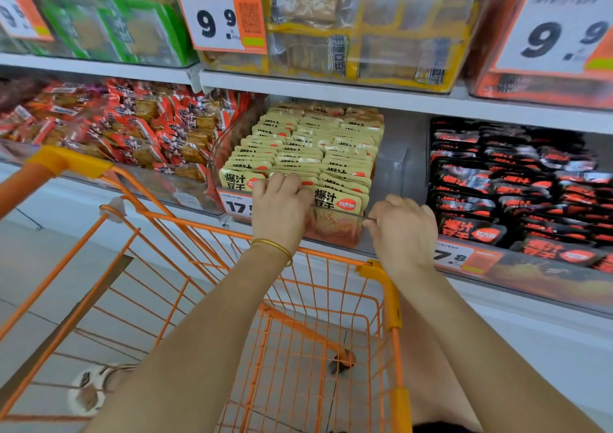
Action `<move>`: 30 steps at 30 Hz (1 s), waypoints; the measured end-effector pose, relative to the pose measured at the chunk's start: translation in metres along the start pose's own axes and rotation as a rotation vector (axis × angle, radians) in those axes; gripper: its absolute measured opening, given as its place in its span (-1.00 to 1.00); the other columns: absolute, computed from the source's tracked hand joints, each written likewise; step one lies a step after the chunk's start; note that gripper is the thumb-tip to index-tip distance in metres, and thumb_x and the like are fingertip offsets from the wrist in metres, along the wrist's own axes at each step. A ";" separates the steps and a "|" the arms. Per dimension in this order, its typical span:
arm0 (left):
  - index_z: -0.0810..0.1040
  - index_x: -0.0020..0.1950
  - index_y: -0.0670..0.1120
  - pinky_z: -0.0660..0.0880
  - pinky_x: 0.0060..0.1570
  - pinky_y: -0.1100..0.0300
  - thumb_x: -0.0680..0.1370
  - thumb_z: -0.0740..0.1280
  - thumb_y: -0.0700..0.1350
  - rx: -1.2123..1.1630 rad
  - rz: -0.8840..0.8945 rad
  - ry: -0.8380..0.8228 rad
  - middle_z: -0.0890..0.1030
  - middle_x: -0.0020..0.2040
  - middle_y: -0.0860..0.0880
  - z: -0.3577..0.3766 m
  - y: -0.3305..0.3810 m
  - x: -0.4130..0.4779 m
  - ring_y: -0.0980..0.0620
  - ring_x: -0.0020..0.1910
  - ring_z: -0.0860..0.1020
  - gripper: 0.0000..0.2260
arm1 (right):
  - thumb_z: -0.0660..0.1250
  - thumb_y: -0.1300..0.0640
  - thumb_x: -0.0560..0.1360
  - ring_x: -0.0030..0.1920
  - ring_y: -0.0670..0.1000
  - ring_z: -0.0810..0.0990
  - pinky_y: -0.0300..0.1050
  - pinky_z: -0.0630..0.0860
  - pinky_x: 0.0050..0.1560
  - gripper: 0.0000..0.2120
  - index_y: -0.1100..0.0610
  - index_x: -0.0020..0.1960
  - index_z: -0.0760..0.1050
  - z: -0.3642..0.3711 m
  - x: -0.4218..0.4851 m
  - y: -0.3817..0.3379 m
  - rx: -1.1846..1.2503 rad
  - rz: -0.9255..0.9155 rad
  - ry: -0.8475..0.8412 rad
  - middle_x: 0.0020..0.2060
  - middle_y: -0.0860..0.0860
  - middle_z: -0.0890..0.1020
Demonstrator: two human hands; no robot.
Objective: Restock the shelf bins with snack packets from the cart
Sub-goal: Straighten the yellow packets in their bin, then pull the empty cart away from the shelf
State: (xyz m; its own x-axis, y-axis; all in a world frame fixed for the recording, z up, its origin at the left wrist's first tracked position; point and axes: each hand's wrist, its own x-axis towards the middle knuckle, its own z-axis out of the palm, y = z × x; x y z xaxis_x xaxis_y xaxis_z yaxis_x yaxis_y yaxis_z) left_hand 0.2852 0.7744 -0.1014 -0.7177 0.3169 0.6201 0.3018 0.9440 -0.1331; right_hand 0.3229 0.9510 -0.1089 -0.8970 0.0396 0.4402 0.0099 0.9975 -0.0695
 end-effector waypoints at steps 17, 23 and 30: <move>0.49 0.27 0.01 0.24 0.17 -0.01 0.56 0.20 0.03 0.011 -0.120 -0.437 0.40 0.20 -0.12 -0.056 0.023 -0.037 -0.18 0.26 0.28 -0.69 | 0.17 0.22 0.54 0.14 0.16 0.48 0.02 0.49 0.05 -0.72 0.14 0.21 0.50 -0.040 -0.035 0.004 0.190 -0.090 -0.241 0.10 0.10 0.53; 0.27 0.43 0.05 0.20 0.32 -0.02 0.58 0.13 0.15 -0.144 -0.236 -0.600 0.26 0.37 -0.07 -0.087 0.052 -0.078 -0.12 0.36 0.20 -0.56 | 0.21 0.09 0.57 0.20 0.16 0.48 0.04 0.48 0.13 -0.67 0.09 0.32 0.44 -0.035 -0.060 -0.002 0.330 -0.171 -0.346 0.19 0.09 0.53; 0.19 0.48 0.04 0.16 0.40 -0.07 0.58 0.11 0.17 -0.389 -0.374 -0.792 0.18 0.47 -0.06 -0.090 0.083 -0.110 -0.13 0.44 0.12 -0.50 | 0.16 0.33 0.54 0.20 0.15 0.46 -0.03 0.44 0.11 -0.62 0.07 0.29 0.49 -0.018 -0.069 -0.017 0.512 -0.011 -0.227 0.14 0.11 0.54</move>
State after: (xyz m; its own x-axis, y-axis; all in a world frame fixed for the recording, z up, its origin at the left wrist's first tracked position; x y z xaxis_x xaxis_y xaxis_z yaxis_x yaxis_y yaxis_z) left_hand 0.4457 0.8094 -0.1110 -0.9828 0.1060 -0.1514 0.0524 0.9453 0.3221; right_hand 0.3926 0.9321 -0.1216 -0.9691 -0.0404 0.2432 -0.1647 0.8400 -0.5170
